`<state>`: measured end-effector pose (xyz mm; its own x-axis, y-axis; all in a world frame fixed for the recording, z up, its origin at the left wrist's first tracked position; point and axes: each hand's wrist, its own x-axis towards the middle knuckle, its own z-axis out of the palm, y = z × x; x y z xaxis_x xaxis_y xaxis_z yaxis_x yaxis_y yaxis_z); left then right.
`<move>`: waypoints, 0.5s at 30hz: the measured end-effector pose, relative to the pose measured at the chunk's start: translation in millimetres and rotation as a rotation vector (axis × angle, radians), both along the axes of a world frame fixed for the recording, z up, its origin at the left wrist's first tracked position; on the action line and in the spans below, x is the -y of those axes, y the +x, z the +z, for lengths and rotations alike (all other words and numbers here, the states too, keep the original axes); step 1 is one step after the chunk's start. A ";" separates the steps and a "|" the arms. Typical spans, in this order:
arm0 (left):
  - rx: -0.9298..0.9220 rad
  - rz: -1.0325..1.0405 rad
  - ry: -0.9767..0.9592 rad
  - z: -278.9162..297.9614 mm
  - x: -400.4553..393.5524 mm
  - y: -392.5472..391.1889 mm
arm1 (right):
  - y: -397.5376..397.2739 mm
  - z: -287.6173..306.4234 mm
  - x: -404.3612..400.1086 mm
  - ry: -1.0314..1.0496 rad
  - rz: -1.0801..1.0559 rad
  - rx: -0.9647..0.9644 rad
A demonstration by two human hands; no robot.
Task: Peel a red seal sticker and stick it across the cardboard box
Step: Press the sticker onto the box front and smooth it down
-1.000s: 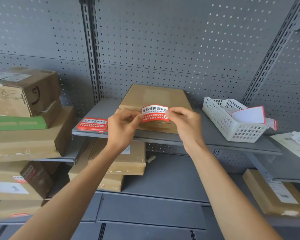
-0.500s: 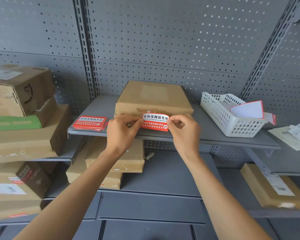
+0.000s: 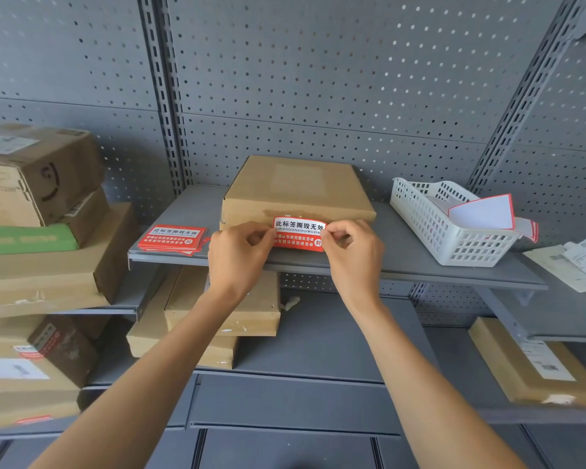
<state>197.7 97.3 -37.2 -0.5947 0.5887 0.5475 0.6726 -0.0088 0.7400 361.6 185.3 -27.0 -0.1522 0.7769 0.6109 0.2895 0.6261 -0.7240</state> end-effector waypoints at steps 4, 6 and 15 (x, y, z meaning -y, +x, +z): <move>-0.007 0.026 -0.018 2.8 -0.5 5.3 | -1.7 0.6 -1.0 0.020 -0.022 0.035; -0.009 0.039 -0.026 4.1 -0.9 6.5 | -2.6 -0.3 -1.6 0.033 -0.046 0.067; -0.006 0.075 -0.036 4.6 -2.3 6.5 | -4.0 0.8 -1.5 0.050 -0.091 0.144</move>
<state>204.1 99.5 -32.7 -0.6344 0.5621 0.5305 0.6751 0.0686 0.7345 357.7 186.8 -26.2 -0.1711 0.7610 0.6258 0.4449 0.6264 -0.6400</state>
